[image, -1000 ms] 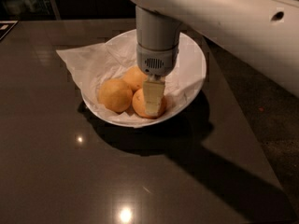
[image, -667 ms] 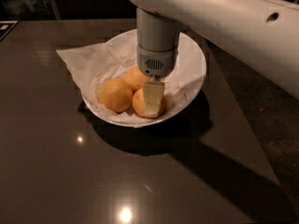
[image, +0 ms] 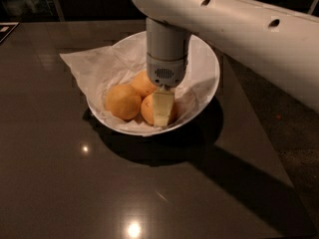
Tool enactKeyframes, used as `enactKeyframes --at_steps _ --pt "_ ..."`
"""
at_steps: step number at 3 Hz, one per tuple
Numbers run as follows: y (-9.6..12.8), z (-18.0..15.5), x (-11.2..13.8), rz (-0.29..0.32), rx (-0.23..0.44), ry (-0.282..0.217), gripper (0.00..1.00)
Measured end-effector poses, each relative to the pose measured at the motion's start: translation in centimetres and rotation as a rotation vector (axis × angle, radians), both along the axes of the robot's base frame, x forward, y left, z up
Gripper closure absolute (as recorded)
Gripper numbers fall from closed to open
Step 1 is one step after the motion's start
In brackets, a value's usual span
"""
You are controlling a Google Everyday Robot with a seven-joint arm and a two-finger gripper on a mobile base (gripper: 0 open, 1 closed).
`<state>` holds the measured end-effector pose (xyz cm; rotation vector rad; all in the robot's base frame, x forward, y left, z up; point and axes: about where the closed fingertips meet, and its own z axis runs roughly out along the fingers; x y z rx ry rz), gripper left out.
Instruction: Pick orange from white bowl
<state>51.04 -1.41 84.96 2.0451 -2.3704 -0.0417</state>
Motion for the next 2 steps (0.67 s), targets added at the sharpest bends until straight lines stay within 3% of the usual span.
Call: enactKeyframes --at_steps 2 --pt "0.0 -0.02 0.01 0.0 0.0 0.0 0.75"
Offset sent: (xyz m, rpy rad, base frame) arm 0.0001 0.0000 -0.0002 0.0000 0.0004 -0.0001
